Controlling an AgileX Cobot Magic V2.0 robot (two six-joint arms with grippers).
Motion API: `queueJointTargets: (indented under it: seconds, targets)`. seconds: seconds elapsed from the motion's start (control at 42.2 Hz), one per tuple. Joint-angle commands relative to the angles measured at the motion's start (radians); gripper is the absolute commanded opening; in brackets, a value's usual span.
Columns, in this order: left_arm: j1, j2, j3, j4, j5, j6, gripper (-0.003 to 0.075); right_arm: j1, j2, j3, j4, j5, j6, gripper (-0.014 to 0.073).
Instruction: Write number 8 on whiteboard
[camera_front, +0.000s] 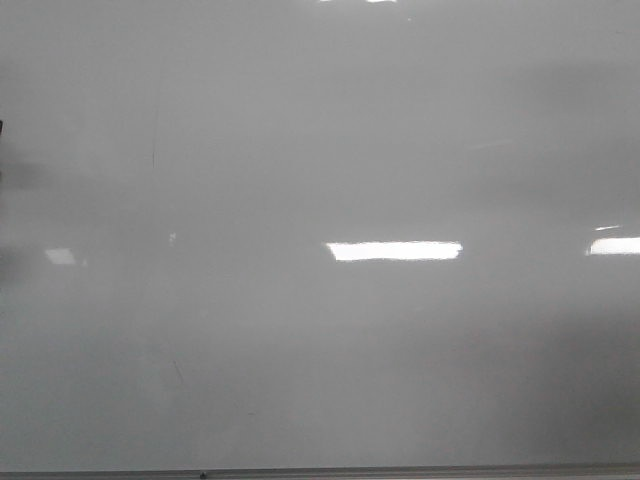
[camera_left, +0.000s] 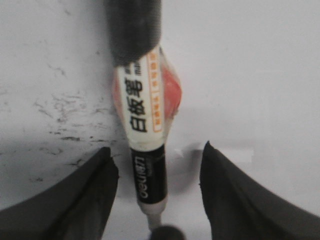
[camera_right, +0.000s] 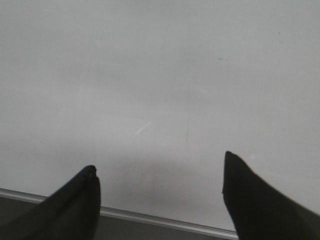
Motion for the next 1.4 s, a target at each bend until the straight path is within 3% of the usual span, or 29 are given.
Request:
queueJointTargets:
  seconds: [0.0,0.285,0.474,0.688,0.901,1.091,1.233,1.375]
  targets:
    - [-0.007,-0.018,-0.039,-0.009,-0.077,-0.01,0.0344,0.0,-0.001,-0.028,0.007,-0.075,-0.011,0.0539]
    - [-0.007,-0.018,-0.039,-0.009,-0.079,-0.01,0.0087,0.0,-0.001,-0.028,0.007,-0.086,-0.011,0.0539]
    - [-0.007,-0.024,-0.039,-0.009,-0.059,-0.01,-0.0019,0.0,-0.001,-0.028,0.007,-0.086,-0.011,0.0539]
    - [-0.034,-0.086,-0.062,0.057,0.077,-0.01,-0.0021,0.0,-0.001,-0.028,0.007,-0.086,-0.011,0.0539]
    - [-0.119,-0.148,-0.201,0.133,0.459,-0.008,-0.0021,0.0,-0.001,-0.028,0.007,-0.086,-0.011,0.0539]
    - [-0.18,-0.166,-0.306,0.128,0.686,0.083,-0.0021,0.0,-0.001,-0.028,0.007,-0.086,-0.011,0.0539]
    - [-0.214,-0.172,-0.35,0.065,0.767,0.182,-0.002,0.0,-0.001,-0.028,0.007,-0.086,-0.011,0.0539]
    - [-0.24,-0.172,-0.372,-0.139,0.852,0.418,-0.002,0.0,-0.001,-0.028,0.007,-0.086,-0.011,0.0539]
